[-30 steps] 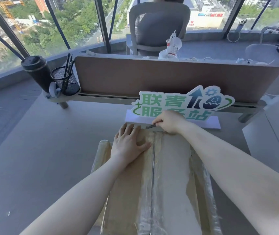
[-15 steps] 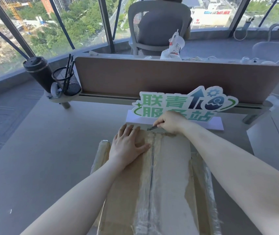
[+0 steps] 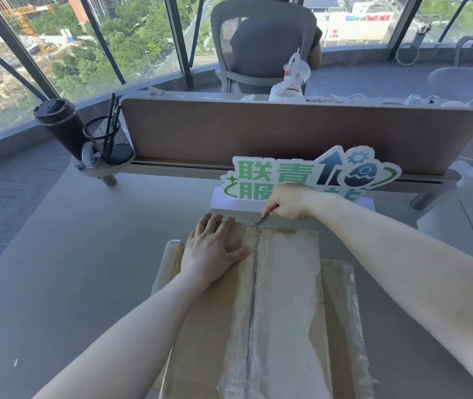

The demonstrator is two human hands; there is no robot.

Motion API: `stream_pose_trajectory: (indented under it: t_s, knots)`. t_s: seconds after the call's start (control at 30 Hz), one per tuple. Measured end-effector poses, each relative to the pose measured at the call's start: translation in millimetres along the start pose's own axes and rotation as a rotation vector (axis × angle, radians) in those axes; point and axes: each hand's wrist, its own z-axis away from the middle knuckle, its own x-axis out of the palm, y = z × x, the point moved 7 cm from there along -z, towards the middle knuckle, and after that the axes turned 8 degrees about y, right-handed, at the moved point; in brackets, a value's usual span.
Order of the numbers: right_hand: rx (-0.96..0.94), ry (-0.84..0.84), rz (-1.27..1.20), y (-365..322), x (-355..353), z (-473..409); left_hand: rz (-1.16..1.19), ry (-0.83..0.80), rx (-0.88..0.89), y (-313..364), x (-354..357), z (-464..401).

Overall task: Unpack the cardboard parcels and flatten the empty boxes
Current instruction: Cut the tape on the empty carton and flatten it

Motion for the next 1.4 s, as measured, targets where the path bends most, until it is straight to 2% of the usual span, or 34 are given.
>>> stream_pose_trajectory:
  t_s: [0.33, 0.4, 0.5, 0.53, 0.63, 0.7, 0.8, 0.97, 1.13, 1.23, 1.4]
  knots:
    - [-0.059, -0.006, 0.222, 14.7, -10.4, 39.2, -0.021, -0.009, 0.003, -0.1, -0.1, 0.5]
    - [-0.014, 0.093, 0.242, 19.9, -18.3, 56.0, -0.01, -0.01, -0.012, -1.6, -1.5, 0.1]
    - [0.15, 0.397, -0.016, 26.9, -36.6, 89.6, 0.019, -0.027, -0.028, 0.8, -3.9, 0.2]
    - [0.182, 0.416, -0.082, 20.8, -33.2, 100.3, 0.043, -0.024, -0.017, 3.5, -7.4, 1.6]
    - [0.191, 0.337, -0.129, -17.2, -1.4, 117.8, 0.139, 0.024, -0.003, 6.2, -24.9, 12.1]
    - [0.214, 0.381, -0.136, -35.0, 14.5, 120.3, 0.119, 0.027, 0.001, 4.6, -33.2, 28.8]
    - [0.275, 0.428, -0.13, -44.6, 27.0, 111.6, 0.051, -0.039, 0.06, 0.9, -29.0, 60.4]
    - [0.417, 0.353, -0.199, -51.0, 37.4, 97.1, -0.005, -0.143, 0.095, -4.7, -17.7, 90.3]
    - [0.53, 0.372, -0.26, -59.0, 37.0, 94.7, -0.009, -0.189, 0.223, -7.9, -16.1, 94.1]
    - [0.61, 0.391, -0.273, -69.0, 37.9, 96.7, -0.021, -0.168, 0.292, -7.7, -14.9, 94.2]
    - [0.74, 0.4, -0.241, -82.6, 51.2, 99.9, 0.061, -0.085, 0.271, -6.8, -14.2, 95.1]
